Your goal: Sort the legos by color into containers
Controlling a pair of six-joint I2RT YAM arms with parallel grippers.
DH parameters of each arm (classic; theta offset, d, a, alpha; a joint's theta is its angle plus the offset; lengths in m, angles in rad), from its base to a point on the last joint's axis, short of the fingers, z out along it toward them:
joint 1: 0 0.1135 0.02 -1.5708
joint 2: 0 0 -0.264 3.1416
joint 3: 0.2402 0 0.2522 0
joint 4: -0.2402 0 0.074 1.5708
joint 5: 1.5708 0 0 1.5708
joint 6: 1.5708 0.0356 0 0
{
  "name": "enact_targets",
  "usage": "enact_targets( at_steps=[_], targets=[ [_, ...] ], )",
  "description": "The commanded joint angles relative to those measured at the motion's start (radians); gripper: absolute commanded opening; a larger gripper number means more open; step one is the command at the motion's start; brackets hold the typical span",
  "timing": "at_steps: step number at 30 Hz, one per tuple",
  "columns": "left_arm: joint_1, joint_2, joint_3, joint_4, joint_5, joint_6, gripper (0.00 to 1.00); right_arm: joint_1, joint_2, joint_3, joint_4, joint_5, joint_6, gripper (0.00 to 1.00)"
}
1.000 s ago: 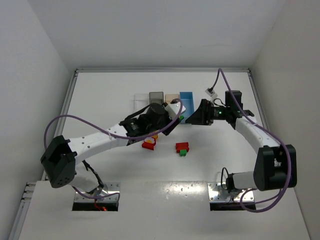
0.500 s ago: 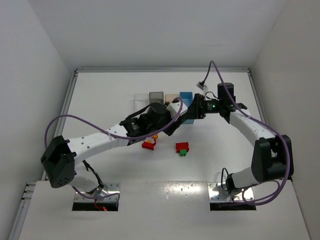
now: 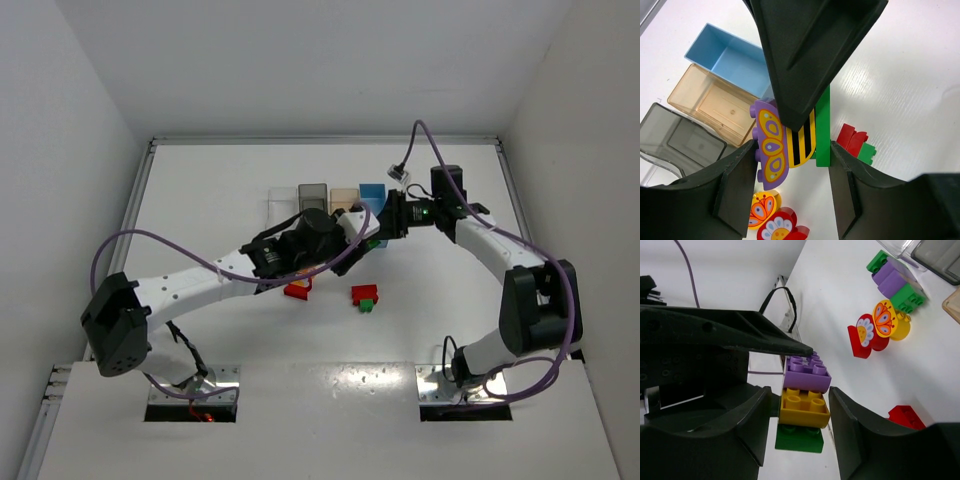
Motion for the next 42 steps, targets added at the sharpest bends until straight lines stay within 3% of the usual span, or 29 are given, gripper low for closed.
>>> enact_targets(
  at_steps=[1, 6, 13, 21, 24, 35, 37, 42],
  targets=[
    [-0.013, -0.07, -0.018, 0.044, 0.009, 0.023, 0.34, 0.006, -0.003, 0.066, -0.063, -0.066, -0.093, 0.5],
    [-0.013, -0.101, -0.055, 0.035, 0.009, 0.052, 0.34, -0.005, -0.014, 0.067, -0.095, -0.075, -0.136, 0.5],
    [-0.013, -0.121, -0.084, 0.026, 0.018, 0.083, 0.34, -0.005, -0.014, 0.067, -0.095, -0.076, -0.136, 0.4],
    [-0.013, -0.13, -0.102, 0.007, 0.071, 0.173, 0.35, 0.006, -0.014, 0.094, -0.183, -0.076, -0.219, 0.4],
    [-0.013, -0.13, -0.102, -0.002, 0.094, 0.209, 0.36, 0.018, -0.023, 0.103, -0.261, -0.066, -0.284, 0.45],
    [-0.013, -0.121, -0.084, -0.002, 0.105, 0.241, 0.36, 0.061, -0.032, 0.103, -0.382, -0.026, -0.394, 0.47],
    [-0.013, -0.121, -0.084, -0.002, 0.105, 0.241, 0.36, 0.061, -0.032, 0.103, -0.382, -0.017, -0.404, 0.44],
    [-0.013, -0.121, -0.084, -0.002, 0.105, 0.25, 0.36, 0.061, -0.023, 0.103, -0.382, -0.017, -0.404, 0.17]
  ],
)
